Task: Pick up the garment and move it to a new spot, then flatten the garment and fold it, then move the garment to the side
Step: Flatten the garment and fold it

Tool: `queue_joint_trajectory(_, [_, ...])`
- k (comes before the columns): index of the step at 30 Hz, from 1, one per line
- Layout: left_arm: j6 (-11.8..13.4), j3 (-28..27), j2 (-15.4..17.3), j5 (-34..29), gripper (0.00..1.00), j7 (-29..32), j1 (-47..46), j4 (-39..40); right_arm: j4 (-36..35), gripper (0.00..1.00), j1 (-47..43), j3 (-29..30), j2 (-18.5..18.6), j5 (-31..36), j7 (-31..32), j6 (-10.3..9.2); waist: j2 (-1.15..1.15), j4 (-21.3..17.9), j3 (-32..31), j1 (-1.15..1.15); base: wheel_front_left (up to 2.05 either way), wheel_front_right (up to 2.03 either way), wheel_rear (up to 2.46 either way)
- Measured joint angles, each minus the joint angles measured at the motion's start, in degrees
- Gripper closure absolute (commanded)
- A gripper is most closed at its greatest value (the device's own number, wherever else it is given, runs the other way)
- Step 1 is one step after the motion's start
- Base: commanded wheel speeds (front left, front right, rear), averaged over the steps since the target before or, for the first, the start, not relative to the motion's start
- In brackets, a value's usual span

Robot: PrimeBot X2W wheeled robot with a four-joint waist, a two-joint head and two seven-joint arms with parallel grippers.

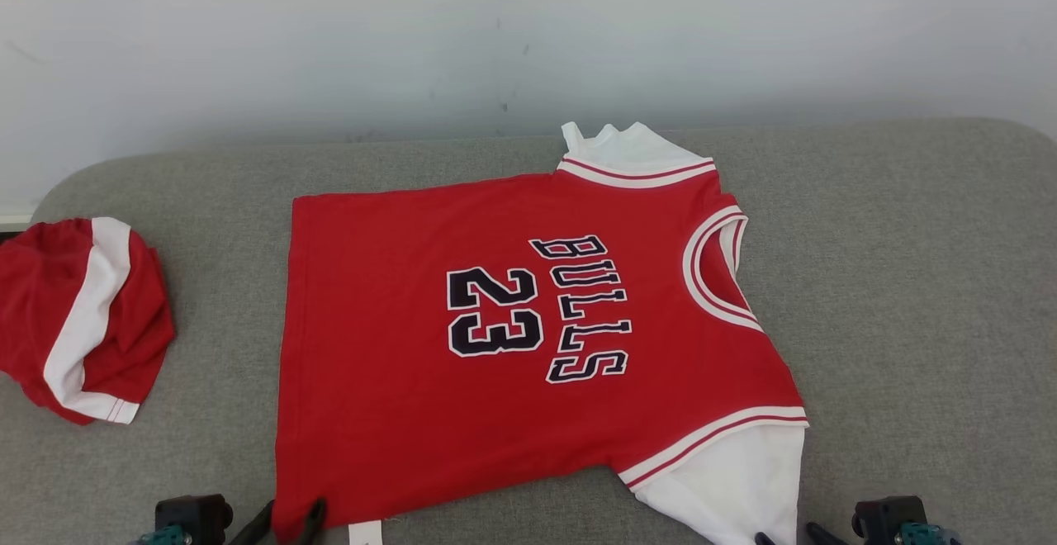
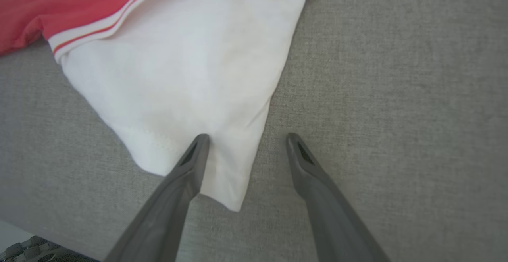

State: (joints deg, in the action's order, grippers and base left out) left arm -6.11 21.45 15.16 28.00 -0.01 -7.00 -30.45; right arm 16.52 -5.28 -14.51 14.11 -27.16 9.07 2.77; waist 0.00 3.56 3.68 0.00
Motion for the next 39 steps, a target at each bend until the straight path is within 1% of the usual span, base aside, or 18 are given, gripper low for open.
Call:
queue_joint_trajectory(1, [-0.01, 0.09, -0.31, 0.59, 0.65, 0.0, -0.42, -0.55, 0.05, 0.0, 0.17, -0.19, -0.09, 0.0, 0.32, 0.0, 0.0, 0.07, 0.07, 0.0, 0.0, 0.0, 0.0])
queue_joint_trajectory(2, [-0.02, 0.21, -0.43, 1.0, 0.95, 0.01, -0.71, -0.99, 0.14, 0.02, 0.28, -0.37, -0.2, 0.0, 0.64, 0.01, 0.0, 0.13, 0.12, 0.0, 0.0, 0.0, 0.0])
queue_joint_trajectory(3, [-0.03, 0.32, -0.49, 1.12, 1.0, 0.02, -0.92, -1.53, 0.23, 0.61, 0.32, -0.65, -0.31, -0.08, 1.12, 0.01, 0.0, 0.19, 0.17, 0.0, 0.0, 0.0, 0.0])
queue_joint_trajectory(4, [-0.05, 0.34, -0.57, 1.42, 1.0, 0.02, -1.07, -2.0, 0.25, 1.0, 0.44, -0.79, -0.46, -0.21, 1.45, 0.09, 0.0, 0.25, 0.2, 0.0, 0.0, 0.0, 0.0])
queue_joint_trajectory(7, [-0.48, 0.75, -0.64, 1.54, 1.0, 0.02, -1.86, -3.19, 0.35, 1.0, 1.09, -1.42, -1.14, -1.09, 2.56, 0.79, 0.0, 0.44, 0.21, 0.0, 0.0, 0.0, 0.0])
queue_joint_trajectory(9, [-0.56, 0.93, -0.62, 1.6, 1.0, -0.04, -2.05, -3.85, 0.32, 1.0, 1.14, -1.52, -1.56, -1.09, 2.59, 0.83, 0.0, 0.54, 0.15, 0.0, 0.0, 0.0, 0.0])
queue_joint_trajectory(10, [-0.97, 0.9, -0.58, 1.74, 1.0, -0.36, -2.14, -4.36, 0.25, 1.0, 1.24, -1.15, -1.46, -1.32, 2.58, 1.18, 0.0, 0.6, 0.01, 0.0, 0.0, 0.0, 0.0])
queue_joint_trajectory(13, [-0.97, 0.64, -0.31, 2.07, 1.0, -1.14, -2.14, -4.8, -0.24, 1.0, 1.18, 0.55, -1.26, -2.53, 2.27, 1.27, 0.0, 0.58, -0.33, 0.0, 0.0, 0.0, 0.0])
queue_joint_trajectory(17, [-0.98, 0.36, 0.67, 2.14, 1.0, -2.37, -2.05, -4.85, -2.04, 1.0, 1.14, 3.54, 0.31, -4.27, 1.09, 1.27, 0.0, 0.4, -0.75, 0.0, 0.0, 0.0, 0.0])
queue_joint_trajectory(20, [-0.99, 0.38, 1.15, 2.11, 1.0, -2.99, -2.04, -4.57, -2.98, 1.0, 1.02, 4.21, 1.23, -4.27, 0.73, 1.27, 0.0, 0.27, -0.98, 0.0, 0.0, 0.0, 0.0])
queue_joint_trajectory(23, [-0.98, 0.56, 1.21, 2.07, 1.0, -3.75, -2.04, -4.0, -4.53, 1.0, 0.8, 4.8, 1.1, -5.82, 0.43, 1.36, 0.0, 0.14, -1.25, 0.0, 0.0, 0.0, 0.0])
queue_joint_trajectory(29, [-0.98, 1.34, 1.04, 1.7, 1.0, -4.66, -2.05, -3.15, -8.09, 1.0, -0.37, 4.82, 0.07, -8.15, 0.42, 2.15, 0.0, -0.01, -1.85, 0.0, 0.0, 0.0, 0.0])
queue_joint_trajectory(33, [-0.98, 1.48, 1.42, 1.27, 1.0, -5.15, -2.04, -2.01, -11.5, 1.0, -0.38, 6.16, 0.7, -9.59, -0.04, 2.35, 0.0, -0.18, -2.32, 0.0, 0.0, 0.0, 0.0])
queue_joint_trajectory(37, [-0.97, 1.19, 3.09, 1.01, 1.0, -5.66, -2.04, -0.93, -14.91, 1.0, -0.97, 7.84, 2.08, -10.66, -0.27, 2.38, 0.0, -0.38, -2.81, 0.0, 0.0, 0.0, 0.0])
queue_joint_trajectory(39, [-0.9, 1.14, 3.32, 0.71, 1.0, -5.67, -2.03, 0.11, -16.06, 1.0, -1.36, 8.4, 2.48, -10.68, -0.31, 2.6, 0.0, -0.46, -3.06, 0.0, 0.0, 0.0, 0.0])
